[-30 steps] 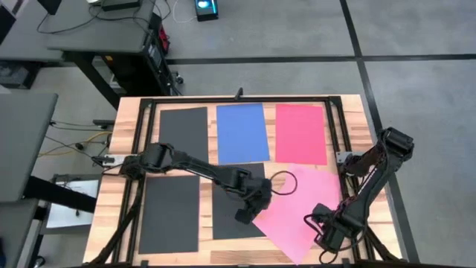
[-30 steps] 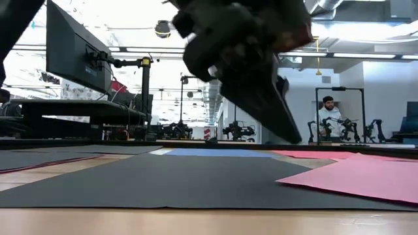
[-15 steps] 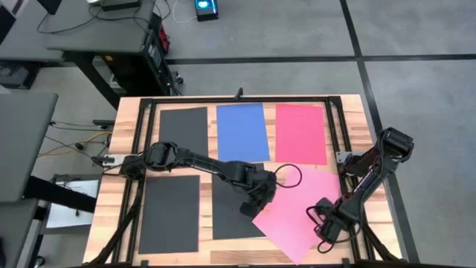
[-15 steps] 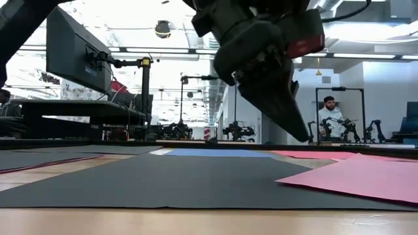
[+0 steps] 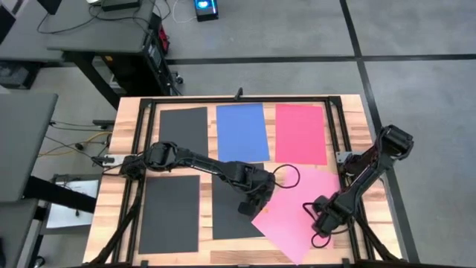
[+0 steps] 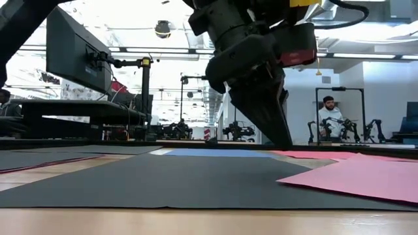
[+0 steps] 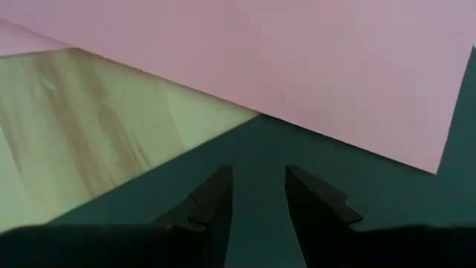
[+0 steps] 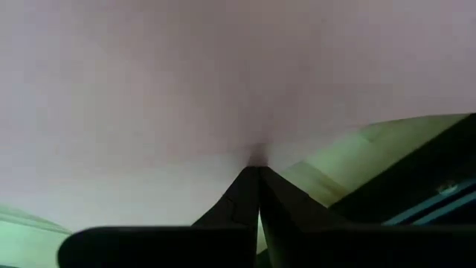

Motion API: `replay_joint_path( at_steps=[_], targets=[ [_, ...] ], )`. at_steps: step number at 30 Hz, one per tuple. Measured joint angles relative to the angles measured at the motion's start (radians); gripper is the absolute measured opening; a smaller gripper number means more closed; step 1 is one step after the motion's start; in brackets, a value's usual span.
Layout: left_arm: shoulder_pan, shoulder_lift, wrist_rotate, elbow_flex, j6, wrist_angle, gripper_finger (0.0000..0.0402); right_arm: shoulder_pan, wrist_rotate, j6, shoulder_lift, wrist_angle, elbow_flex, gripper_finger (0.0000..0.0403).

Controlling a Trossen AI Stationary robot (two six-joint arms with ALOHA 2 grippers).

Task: Organize paper
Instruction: Stack the pink paper on top of the pink paper

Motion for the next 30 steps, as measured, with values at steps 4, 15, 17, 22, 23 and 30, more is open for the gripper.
replay_joint_path(
  at_steps=[4,15,17,22,23,30],
  targets=[
    [-0.005,0.0,0.003,0.0,-0.001,-0.02,0.0109,-0.021,0.014,-0.015,0.0,-0.002,0.0,0.0],
    [-0.015,0.0,0.01,0.0,0.014,-0.059,0.0109,-0.042,0.031,-0.018,0.0,0.0,0.0,0.0],
    [-0.014,-0.006,0.009,-0.002,0.01,-0.084,0.0109,-0.041,0.031,-0.018,0.0,0.001,0.0,0.0],
    [-0.018,-0.024,-0.003,-0.002,-0.008,-0.11,0.0109,-0.039,0.054,-0.049,0.001,0.001,0.016,0.0],
    [-0.021,-0.024,-0.007,-0.002,-0.01,-0.109,0.0109,-0.04,0.065,-0.052,0.002,0.001,0.023,0.0],
    [-0.038,-0.059,-0.023,-0.009,-0.017,-0.06,0.0109,-0.01,0.172,-0.052,0.002,0.003,0.045,0.0]
  ],
)
